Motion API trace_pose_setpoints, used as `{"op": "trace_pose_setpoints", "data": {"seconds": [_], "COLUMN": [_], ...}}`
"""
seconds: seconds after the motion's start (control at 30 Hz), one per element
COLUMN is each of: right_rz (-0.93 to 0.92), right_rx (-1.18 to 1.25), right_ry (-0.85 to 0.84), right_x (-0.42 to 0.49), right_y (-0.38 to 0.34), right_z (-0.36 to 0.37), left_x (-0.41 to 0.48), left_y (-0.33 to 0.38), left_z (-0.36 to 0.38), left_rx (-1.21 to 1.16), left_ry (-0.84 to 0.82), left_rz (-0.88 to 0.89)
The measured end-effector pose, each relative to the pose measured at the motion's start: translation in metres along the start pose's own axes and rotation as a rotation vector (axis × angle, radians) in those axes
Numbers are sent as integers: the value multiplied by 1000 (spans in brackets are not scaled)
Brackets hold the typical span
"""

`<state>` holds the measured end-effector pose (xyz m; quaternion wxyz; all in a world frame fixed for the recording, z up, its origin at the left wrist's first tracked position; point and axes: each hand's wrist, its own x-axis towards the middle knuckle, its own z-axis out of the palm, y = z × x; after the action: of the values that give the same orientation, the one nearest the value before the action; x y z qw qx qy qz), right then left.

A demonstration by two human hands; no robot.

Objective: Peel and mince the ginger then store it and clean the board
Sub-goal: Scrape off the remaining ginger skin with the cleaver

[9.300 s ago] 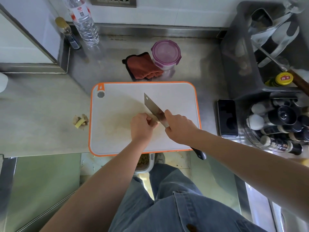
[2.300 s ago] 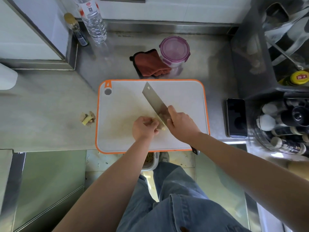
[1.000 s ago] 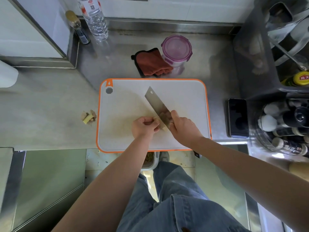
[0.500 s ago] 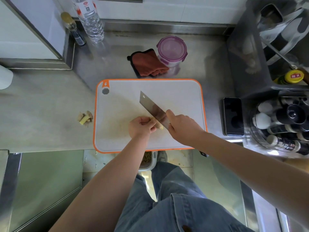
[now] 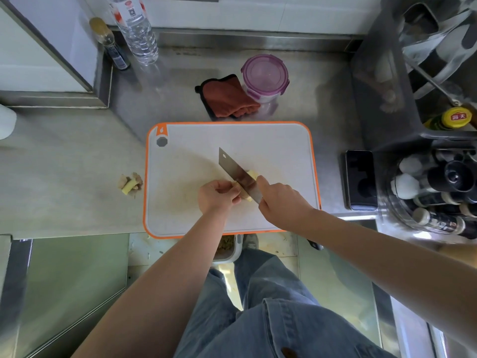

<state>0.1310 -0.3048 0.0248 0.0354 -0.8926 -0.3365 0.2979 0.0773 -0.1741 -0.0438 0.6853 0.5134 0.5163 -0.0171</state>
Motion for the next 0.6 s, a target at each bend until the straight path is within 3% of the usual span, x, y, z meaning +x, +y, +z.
{"op": "trace_pose_setpoints", "data": {"seconds": [0.6], "right_rz": [14], "right_rx": [-42], "right_ry": [44], "right_x": [14], "right_y": [-6], "right_z": [25], "left_x": [5], "left_y": [-6], "left_z": [0], "left_rx": [-40], "left_ry": [-34], "left_rz": [23]}}
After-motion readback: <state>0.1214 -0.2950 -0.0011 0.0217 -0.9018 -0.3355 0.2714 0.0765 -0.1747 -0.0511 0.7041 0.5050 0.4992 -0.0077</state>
